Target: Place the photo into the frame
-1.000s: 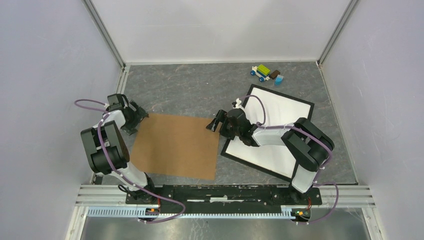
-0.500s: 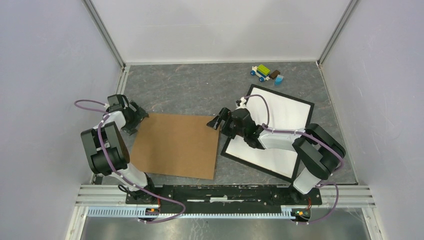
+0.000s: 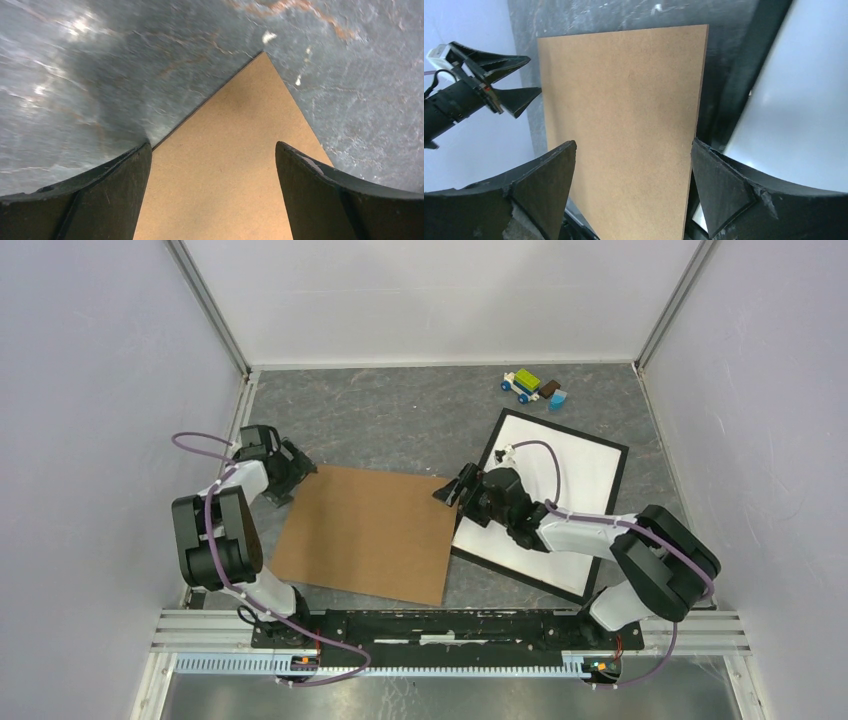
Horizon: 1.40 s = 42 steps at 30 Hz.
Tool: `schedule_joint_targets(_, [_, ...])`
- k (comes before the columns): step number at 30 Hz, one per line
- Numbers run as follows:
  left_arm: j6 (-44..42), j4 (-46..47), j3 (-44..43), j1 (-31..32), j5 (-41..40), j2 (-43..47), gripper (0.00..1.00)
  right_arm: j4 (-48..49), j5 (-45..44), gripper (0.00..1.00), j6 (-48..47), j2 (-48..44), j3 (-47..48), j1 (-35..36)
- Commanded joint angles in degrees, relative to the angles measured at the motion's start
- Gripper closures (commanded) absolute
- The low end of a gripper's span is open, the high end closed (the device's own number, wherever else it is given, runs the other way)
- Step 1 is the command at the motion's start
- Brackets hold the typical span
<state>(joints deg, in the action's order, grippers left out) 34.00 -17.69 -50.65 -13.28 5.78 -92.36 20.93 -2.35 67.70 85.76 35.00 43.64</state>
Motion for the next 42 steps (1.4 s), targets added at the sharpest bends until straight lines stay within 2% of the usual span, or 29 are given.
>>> schedule_joint_targets(1, [8.3, -9.1, 3.3, 5.8, 8.3, -1.7, 0.02, 4.4, 1.8, 0.10, 1.6, -4.2, -1.3, -0.8])
schedule_joint_targets(4, [8.8, -8.8, 2.8, 7.8, 7.7, -1.9, 0.02, 2.8, 1.6, 0.09, -1.5, -5.2, -2.1, -2.6])
schedule_joint_targets(8, [6.4, -9.6, 1.6, 8.1, 6.1, -1.3, 0.01, -8.2, 2.2, 0.04, -14.7, -5.4, 2.8, -5.8])
schedule_joint_targets(9, [5.6, -10.0, 1.1, 8.1, 5.4, -0.9, 0.01, -11.5, 1.9, 0.02, -20.4, -5.4, 4.8, -6.4])
schedule_joint_targets(13, [1.1, -11.8, -0.8, 8.1, 2.6, 0.4, 0.00, -29.9, -1.2, 0.02, -46.7, -4.3, 16.0, -7.6])
schedule_joint_targets(16, [-2.4, -13.3, -2.5, 8.1, -0.4, 1.8, 0.00, -37.0, -5.8, 0.02, -62.4, -5.5, 19.5, -5.9])
schedule_joint_targets(18, [-3.8, -14.6, -4.0, 8.6, -2.3, 3.0, 0.00, -40.7, -10.3, 0.02, -71.4, -6.7, 20.5, -1.7])
schedule_joint_targets(20, [-5.3, -14.9, -5.2, 9.7, -4.4, 5.1, 0.00, -41.5, -19.8, 0.02, -77.3, -8.6, 18.9, 6.8])
schedule_joint_targets(24, [-7.9, -14.9, -6.8, 11.7, -5.6, 9.6, 0.00, -34.0, -28.7, 0.02, -87.8, -14.3, 10.0, 27.1])
schedule_joint_targets(26, [-9.1, -14.9, -7.7, 12.5, -5.6, 11.3, 0.00, -30.1, -31.6, 0.02, -91.3, -16.6, 6.5, 35.4])
schedule_joint_targets(29, [-10.6, -15.1, -9.4, 16.1, -5.5, 13.1, 0.00, -28.0, -31.1, 0.02, -97.0, -18.6, 3.6, 45.5])
schedule_joint_targets(31, [-10.9, -15.3, -10.7, 17.7, -5.3, 13.8, 0.00, -27.4, -34.7, 0.02, -96.9, -17.7, 3.5, 51.1])
schedule_joint_targets(33, [-10.5, -14.9, -11.9, 19.4, -4.7, 14.4, 0.00, -27.5, -36.8, 0.02, -94.9, -15.3, 4.5, 54.1])
schedule_joint_targets(38, [-7.0, -10.8, -12.6, 20.7, 4.3, 14.5, 0.00, -26.2, -44.4, 0.04, -93.2, -6.6, 5.3, 59.6])
schedule_joint_targets(42, [-7.0, -9.7, -11.4, 21.5, 4.9, 16.1, 0.01, -24.4, -48.0, 0.07, -91.0, -1.1, 7.1, 60.6])
